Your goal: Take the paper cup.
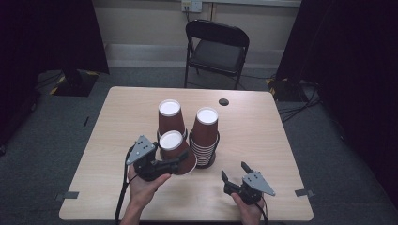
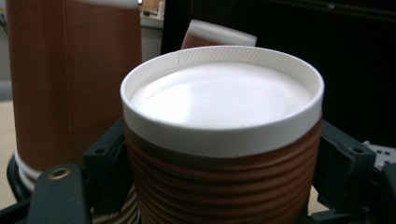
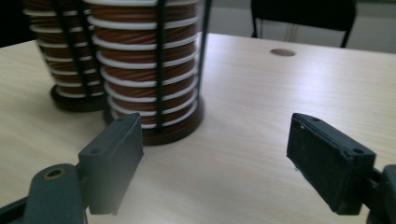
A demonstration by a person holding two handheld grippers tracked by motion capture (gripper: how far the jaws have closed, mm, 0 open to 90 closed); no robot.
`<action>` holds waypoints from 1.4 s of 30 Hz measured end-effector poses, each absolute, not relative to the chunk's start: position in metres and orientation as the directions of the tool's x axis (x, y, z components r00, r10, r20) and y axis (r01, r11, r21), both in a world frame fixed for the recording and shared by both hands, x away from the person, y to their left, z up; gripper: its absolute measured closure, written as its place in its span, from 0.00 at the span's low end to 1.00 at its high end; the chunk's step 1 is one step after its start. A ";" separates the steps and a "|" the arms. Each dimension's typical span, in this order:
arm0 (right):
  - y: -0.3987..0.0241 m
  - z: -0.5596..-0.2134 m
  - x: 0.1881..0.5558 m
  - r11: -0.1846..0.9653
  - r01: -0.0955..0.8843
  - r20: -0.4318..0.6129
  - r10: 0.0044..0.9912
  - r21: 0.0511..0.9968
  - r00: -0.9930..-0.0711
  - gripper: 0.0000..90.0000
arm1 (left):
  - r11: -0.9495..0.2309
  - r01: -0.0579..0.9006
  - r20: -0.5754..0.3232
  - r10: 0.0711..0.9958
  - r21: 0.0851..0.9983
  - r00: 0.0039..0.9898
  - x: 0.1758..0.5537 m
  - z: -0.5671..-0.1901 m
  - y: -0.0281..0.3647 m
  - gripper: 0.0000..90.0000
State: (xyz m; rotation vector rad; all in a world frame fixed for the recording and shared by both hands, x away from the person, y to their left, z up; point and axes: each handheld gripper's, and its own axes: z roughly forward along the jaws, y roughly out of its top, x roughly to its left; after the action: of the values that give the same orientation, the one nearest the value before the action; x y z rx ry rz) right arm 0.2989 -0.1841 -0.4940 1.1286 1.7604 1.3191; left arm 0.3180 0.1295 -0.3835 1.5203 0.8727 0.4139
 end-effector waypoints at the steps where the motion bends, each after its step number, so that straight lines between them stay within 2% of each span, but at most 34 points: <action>1: -0.180 -0.494 0.298 0.134 0.247 -0.016 0.905 0.960 -0.426 0.20 | 0.072 0.286 -0.247 0.725 0.955 0.643 0.318 -0.387 0.130 0.22; 5: -0.167 -0.494 0.292 0.158 0.235 -0.030 0.882 0.959 -0.470 0.21 | 0.114 0.318 -0.299 0.719 0.941 0.628 0.317 -0.400 0.131 0.22; 8: -0.159 -0.494 0.288 0.152 0.227 -0.014 0.857 0.962 -0.514 0.28 | 0.126 0.336 -0.322 0.708 0.933 0.629 0.315 -0.408 0.131 0.22; 13: -0.148 -0.494 0.281 0.158 0.206 -0.016 0.828 0.966 -0.560 0.28 | 0.155 0.370 -0.368 0.691 0.916 0.622 0.312 -0.419 0.133 0.22; 16: -0.142 -0.493 0.277 0.135 0.194 0.005 0.810 0.972 -0.586 0.28 | 0.179 0.394 -0.404 0.674 0.902 0.619 0.313 -0.423 0.134 0.22; 21: -0.136 -0.491 0.274 0.097 0.176 0.037 0.771 0.980 -0.635 0.37 | 0.223 0.435 -0.470 0.630 0.872 0.618 0.315 -0.428 0.137 0.22; 27: -0.130 -0.487 0.273 0.062 0.150 0.058 0.725 0.987 -0.686 0.43 | 0.278 0.480 -0.544 0.582 0.832 0.605 0.315 -0.434 0.139 0.22; 36: -0.125 -0.484 0.273 0.058 0.120 0.046 0.694 0.991 -0.719 0.51 | 0.359 0.541 -0.647 0.488 0.760 0.586 0.313 -0.448 0.144 0.22; 42: -0.122 -0.481 0.275 0.032 0.054 0.019 0.671 0.998 -0.741 0.55 | 0.391 0.581 -0.699 0.433 0.714 0.569 0.313 -0.452 0.141 0.22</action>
State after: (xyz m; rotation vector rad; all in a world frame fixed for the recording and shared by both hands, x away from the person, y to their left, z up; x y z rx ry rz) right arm 0.2753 -0.1220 -0.4814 0.7328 1.8524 1.7575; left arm 0.3128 0.1411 -0.4517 1.2259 1.0298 -0.1185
